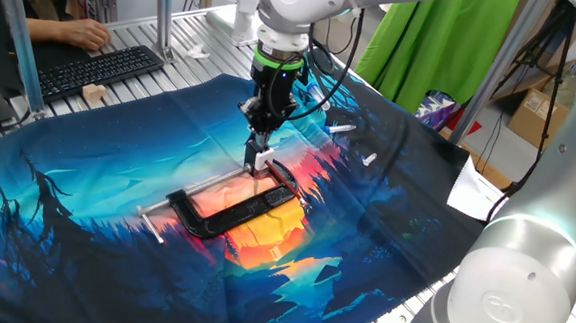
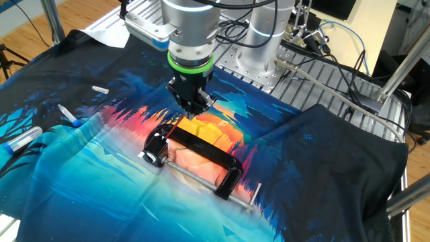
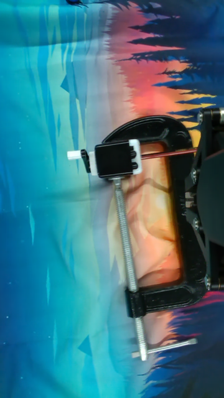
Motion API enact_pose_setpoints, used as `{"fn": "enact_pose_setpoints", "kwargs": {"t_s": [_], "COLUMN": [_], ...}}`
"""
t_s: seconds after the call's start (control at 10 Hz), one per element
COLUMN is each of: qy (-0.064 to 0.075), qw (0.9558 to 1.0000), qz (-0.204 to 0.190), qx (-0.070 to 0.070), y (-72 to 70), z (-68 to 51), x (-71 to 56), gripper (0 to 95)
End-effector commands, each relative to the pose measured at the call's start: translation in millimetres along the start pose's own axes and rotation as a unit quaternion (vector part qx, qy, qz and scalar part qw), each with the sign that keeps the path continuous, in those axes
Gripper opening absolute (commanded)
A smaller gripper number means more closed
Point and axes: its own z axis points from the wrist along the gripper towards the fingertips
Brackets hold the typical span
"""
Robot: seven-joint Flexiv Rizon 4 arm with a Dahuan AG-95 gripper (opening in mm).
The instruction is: Sharpen the pencil with a pencil sharpener
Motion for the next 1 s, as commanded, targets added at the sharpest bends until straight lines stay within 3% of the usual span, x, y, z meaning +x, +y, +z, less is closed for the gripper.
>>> {"fn": "enact_pose_setpoints", "kwargs": {"t_s": [0.1,0.2,0.3,1.0], "qy": [0.001,0.001,0.0,-0.001], "qw": [1.0,1.0,1.0,1.0], "qz": [0.0,0.001,0.002,-0.007], "qx": [-0.001,0.0,0.002,0.002], "y": [0.6,0.7,0.5,-10.7], "z": [1.3,1.7,4.1,15.7], "x": [-8.1,-11.0,-18.1,-60.6], "gripper": [0.0,0.0,19.0,19.0]}}
